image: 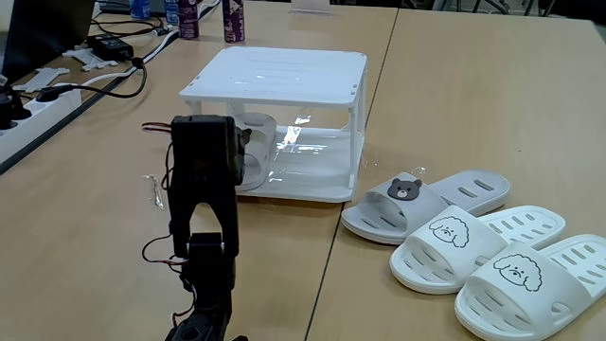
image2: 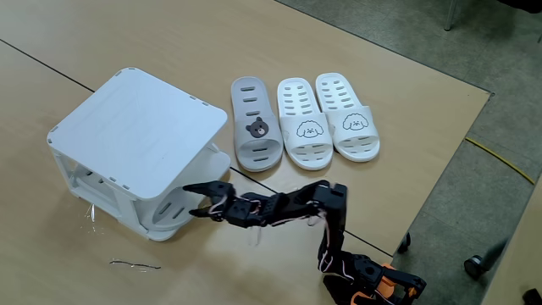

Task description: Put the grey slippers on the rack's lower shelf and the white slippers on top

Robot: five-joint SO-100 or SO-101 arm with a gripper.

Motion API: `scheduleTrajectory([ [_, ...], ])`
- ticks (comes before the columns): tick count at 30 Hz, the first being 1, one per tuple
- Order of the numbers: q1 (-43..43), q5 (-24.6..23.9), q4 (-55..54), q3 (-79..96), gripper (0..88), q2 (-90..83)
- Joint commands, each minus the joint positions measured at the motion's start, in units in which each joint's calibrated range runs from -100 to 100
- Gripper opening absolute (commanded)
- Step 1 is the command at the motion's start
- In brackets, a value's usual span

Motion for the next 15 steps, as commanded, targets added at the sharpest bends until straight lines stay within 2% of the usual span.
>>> scheduleTrajectory([
  [1, 1.30, 0.37, -3.57, 11.09, 9.1, -16.47],
  [4, 4.10, 0.37, -3.57, 19.56, 0.8, -22.70],
  [9, 9.69, 0.37, -5.04, 32.65, 0.8, -26.40],
  [15, 10.68, 0.37, -24.62, 45.82, 0.8, -19.75],
])
